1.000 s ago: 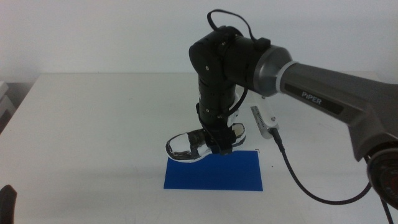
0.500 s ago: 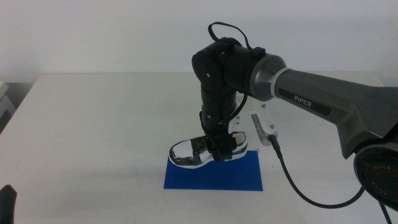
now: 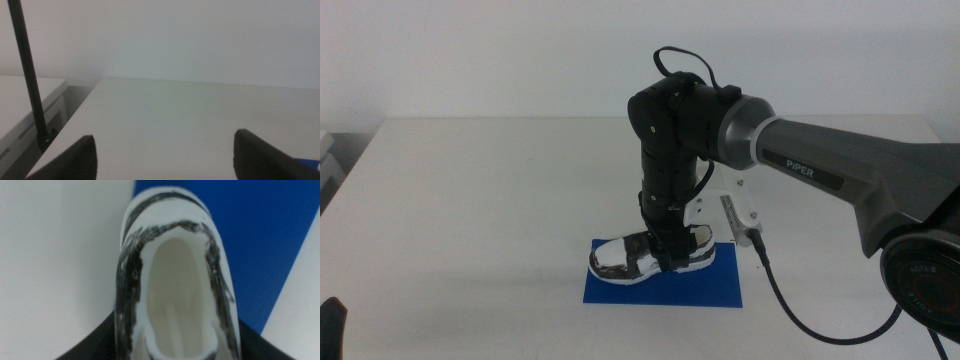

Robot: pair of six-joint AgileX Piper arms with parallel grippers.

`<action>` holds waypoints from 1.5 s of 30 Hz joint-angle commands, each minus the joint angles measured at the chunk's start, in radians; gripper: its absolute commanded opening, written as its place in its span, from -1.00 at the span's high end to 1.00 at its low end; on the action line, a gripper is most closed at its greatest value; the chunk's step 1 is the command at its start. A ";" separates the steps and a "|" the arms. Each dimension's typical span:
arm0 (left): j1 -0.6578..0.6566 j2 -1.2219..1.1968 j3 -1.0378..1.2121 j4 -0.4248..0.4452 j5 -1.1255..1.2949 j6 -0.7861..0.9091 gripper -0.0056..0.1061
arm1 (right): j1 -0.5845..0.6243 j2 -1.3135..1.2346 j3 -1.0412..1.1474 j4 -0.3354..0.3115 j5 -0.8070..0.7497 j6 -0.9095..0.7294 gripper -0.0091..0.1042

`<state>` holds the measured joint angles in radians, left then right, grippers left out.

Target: Use one arm to grab the shoe from the table and place it on the mat.

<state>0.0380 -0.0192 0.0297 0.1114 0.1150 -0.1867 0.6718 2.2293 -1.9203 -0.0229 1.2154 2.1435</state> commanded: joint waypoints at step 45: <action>-0.005 -0.003 0.005 -0.004 -0.082 -0.003 -0.78 | -0.006 -0.492 -0.035 -0.035 0.067 -0.435 -0.78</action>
<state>0.0380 -0.0192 0.0297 0.1114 0.1150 -0.1867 0.6718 1.8327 -1.9220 -0.0163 1.2325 1.8021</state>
